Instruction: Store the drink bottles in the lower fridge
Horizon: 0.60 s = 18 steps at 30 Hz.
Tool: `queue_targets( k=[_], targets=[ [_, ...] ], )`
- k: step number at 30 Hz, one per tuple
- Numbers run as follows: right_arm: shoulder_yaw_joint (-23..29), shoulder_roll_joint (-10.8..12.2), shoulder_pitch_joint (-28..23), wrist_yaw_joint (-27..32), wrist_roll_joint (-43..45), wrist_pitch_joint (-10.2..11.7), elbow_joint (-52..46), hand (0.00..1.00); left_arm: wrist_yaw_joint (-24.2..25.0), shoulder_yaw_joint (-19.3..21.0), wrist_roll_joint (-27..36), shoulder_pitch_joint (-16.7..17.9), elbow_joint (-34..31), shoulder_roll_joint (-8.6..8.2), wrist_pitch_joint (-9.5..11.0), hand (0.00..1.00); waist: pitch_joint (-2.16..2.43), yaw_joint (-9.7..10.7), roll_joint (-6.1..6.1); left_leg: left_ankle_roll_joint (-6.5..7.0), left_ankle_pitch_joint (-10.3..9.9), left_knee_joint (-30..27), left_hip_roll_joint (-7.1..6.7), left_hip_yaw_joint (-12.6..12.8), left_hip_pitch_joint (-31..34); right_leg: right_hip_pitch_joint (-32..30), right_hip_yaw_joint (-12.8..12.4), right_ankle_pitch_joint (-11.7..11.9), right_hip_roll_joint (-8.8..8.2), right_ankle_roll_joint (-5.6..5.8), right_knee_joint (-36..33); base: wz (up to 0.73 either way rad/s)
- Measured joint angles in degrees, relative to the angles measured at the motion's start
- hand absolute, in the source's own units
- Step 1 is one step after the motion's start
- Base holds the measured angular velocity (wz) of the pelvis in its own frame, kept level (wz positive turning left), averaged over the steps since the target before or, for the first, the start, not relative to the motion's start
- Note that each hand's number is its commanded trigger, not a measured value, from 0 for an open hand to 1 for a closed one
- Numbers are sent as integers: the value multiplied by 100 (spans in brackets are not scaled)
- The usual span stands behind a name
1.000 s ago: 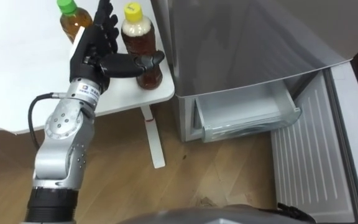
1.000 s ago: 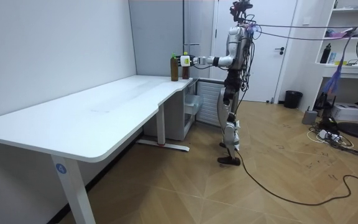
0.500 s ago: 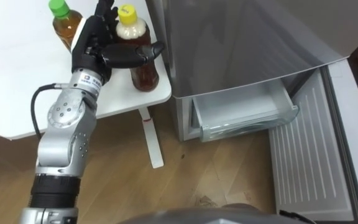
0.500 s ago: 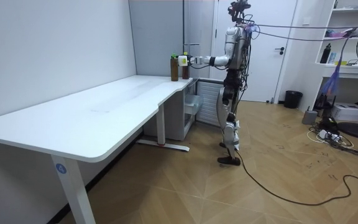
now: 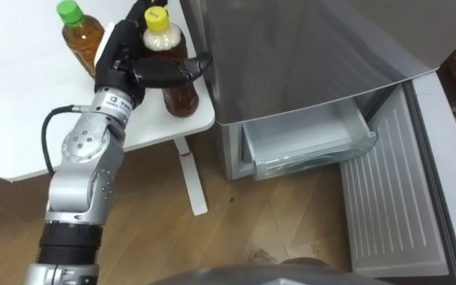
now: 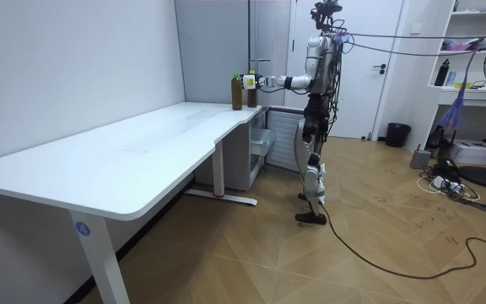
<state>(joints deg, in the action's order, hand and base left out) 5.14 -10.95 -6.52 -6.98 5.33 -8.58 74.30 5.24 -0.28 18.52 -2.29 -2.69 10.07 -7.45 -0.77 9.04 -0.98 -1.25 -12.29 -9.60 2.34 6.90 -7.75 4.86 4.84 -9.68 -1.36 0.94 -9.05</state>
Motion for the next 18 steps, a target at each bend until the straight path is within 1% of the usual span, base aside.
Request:
queue_targets(
  k=[2,5,7,11,18],
  targets=[
    [0,0,2,-11,68,-82,0,0,4,-1,-1,0,0,1,-39,100,0,1,-1,0,0,0,0,0,-2,-1,-1,0,0,0,-6,0],
    [0,0,9,-14,185,-120,-2,0,3,-1,-4,1,1,28,-123,100,1,0,-2,0,0,0,0,0,-4,-1,0,0,0,0,-9,0],
    [0,0,9,-20,205,-150,-1,0,6,-3,-2,0,2,28,-144,100,1,0,-1,0,0,0,0,0,-4,-1,0,0,0,0,-12,0],
    [0,0,8,-24,210,-153,-2,0,23,-26,0,0,3,28,-216,100,1,5,-2,0,0,0,0,0,-4,-5,-2,0,0,0,-16,0],
    [-6,0,-2,-44,211,-161,-2,0,41,-46,-6,0,2,28,-226,100,2,4,-3,0,0,-1,0,-1,-2,-4,-3,0,0,0,-9,0]
  ],
)
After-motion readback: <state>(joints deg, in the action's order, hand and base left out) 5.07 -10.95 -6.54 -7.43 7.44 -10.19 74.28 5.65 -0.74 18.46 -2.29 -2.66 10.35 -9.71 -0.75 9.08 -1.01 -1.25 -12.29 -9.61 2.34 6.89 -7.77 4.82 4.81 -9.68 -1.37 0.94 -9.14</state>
